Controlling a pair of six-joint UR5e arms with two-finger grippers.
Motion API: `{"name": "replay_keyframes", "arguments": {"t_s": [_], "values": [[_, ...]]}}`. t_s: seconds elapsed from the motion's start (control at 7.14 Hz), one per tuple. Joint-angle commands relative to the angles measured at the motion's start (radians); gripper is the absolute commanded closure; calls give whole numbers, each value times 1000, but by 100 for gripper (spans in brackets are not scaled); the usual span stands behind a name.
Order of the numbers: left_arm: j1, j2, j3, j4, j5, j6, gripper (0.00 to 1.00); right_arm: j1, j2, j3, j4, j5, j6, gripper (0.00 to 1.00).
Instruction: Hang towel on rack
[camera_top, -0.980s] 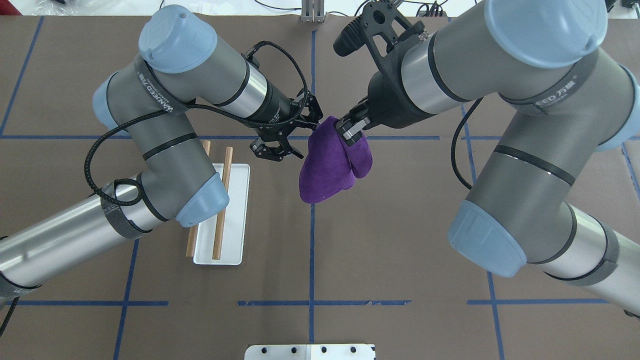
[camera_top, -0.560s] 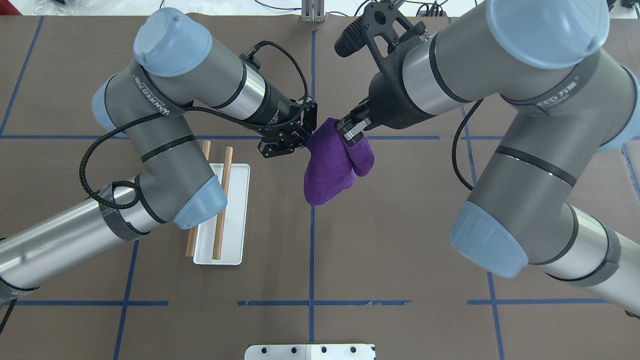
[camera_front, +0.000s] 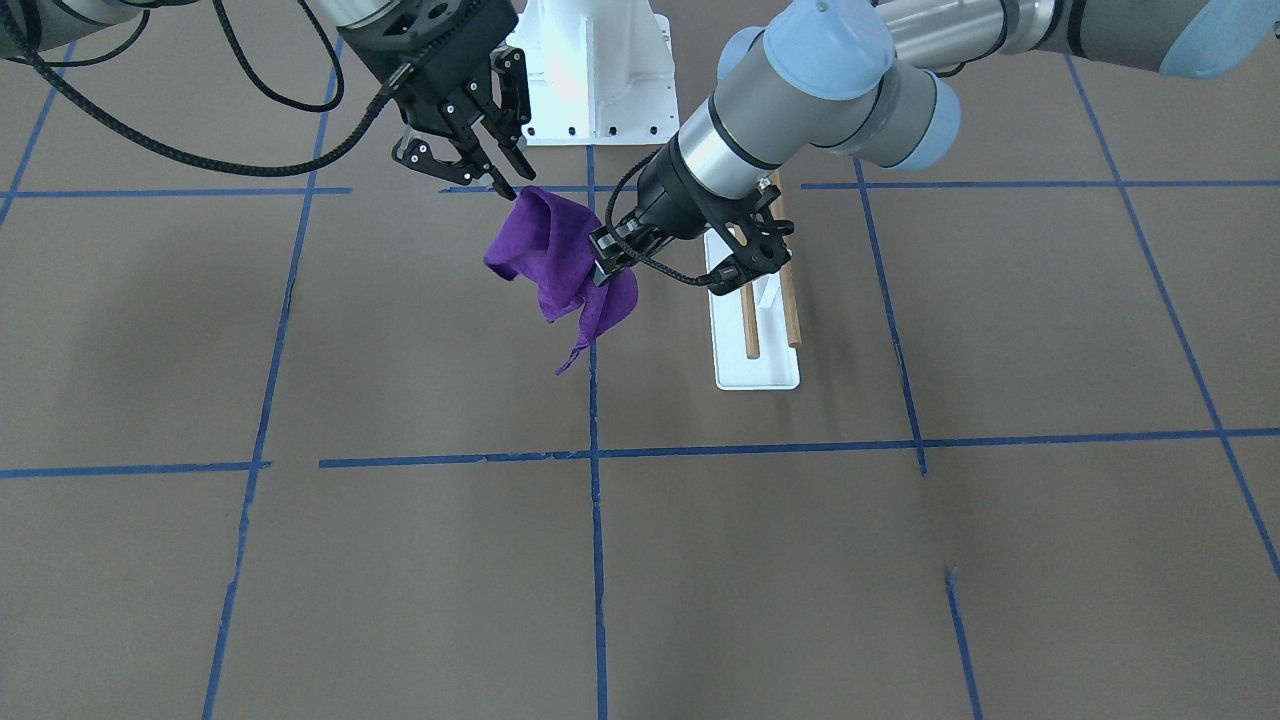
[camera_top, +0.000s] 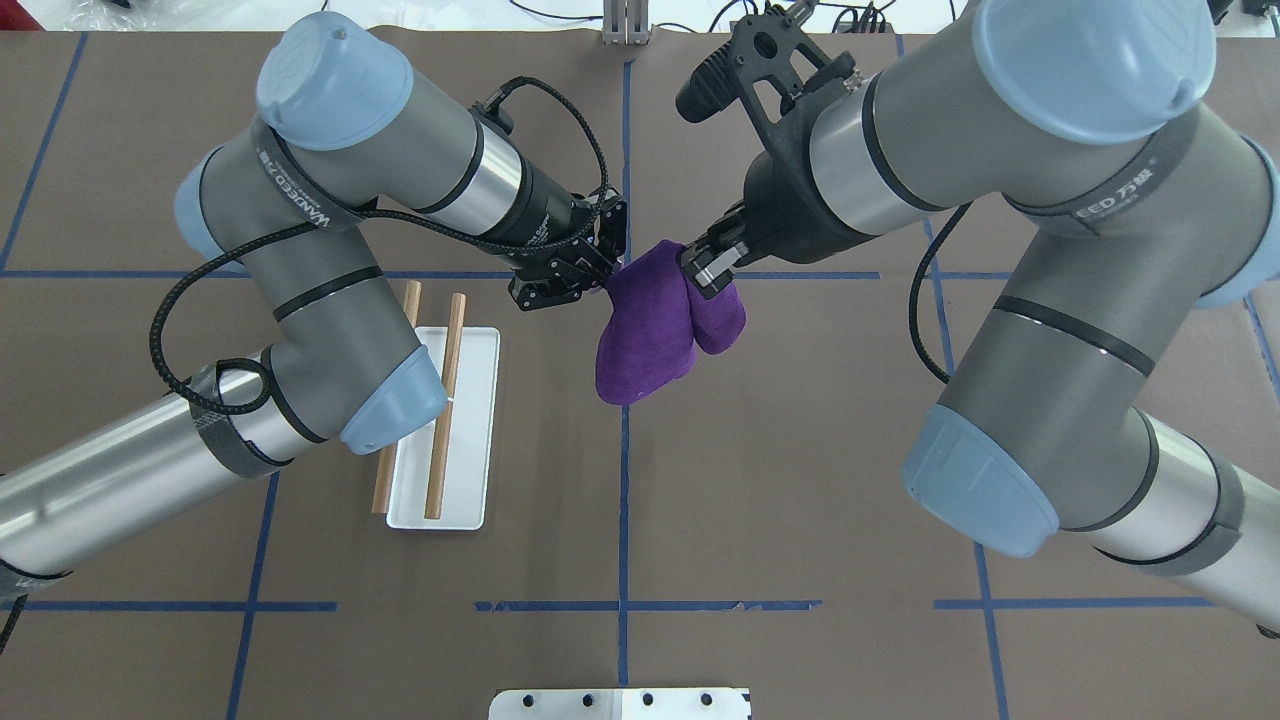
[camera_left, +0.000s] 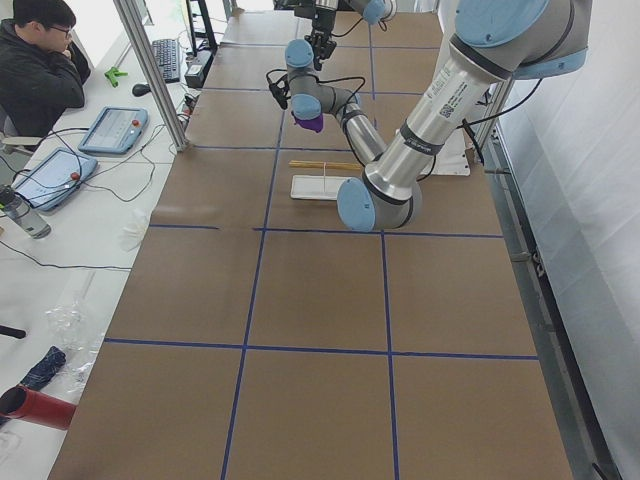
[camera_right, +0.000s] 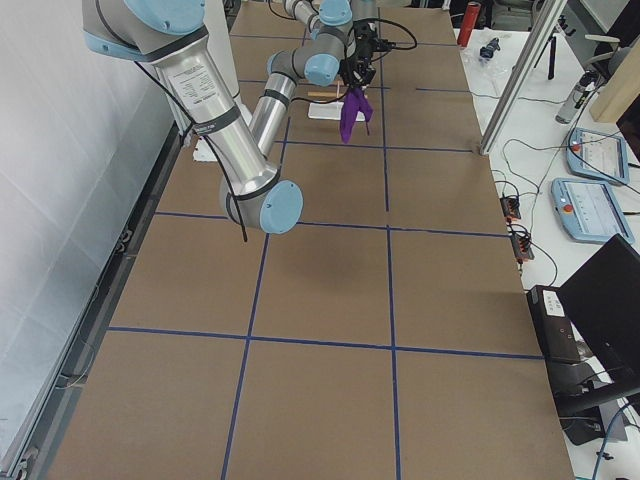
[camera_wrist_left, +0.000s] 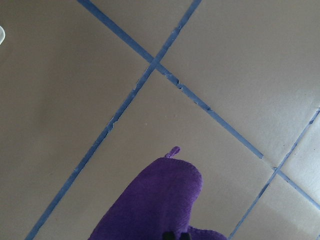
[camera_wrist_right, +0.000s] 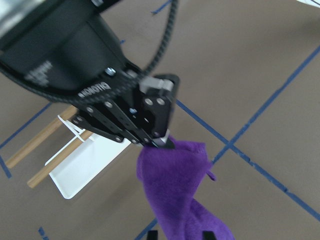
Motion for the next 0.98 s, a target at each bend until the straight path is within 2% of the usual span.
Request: {"name": "replay_keyframes", "arguments": {"t_s": [0.0,0.42,0.7,0.84], "values": [[-21,83,-87,0,0,3,100,17,-31,9,-158,26,34,0],[-37,208,-193,2,-5,47,100,52,-155,-34,-240,26,-18,0],[-72,306,-242,4,-8,155,100,142,-171,-120,-334,25,-273,0],[-75,371,-257,4,-8,238,100,222,-227,-146,-346,23,-455,0]]}}
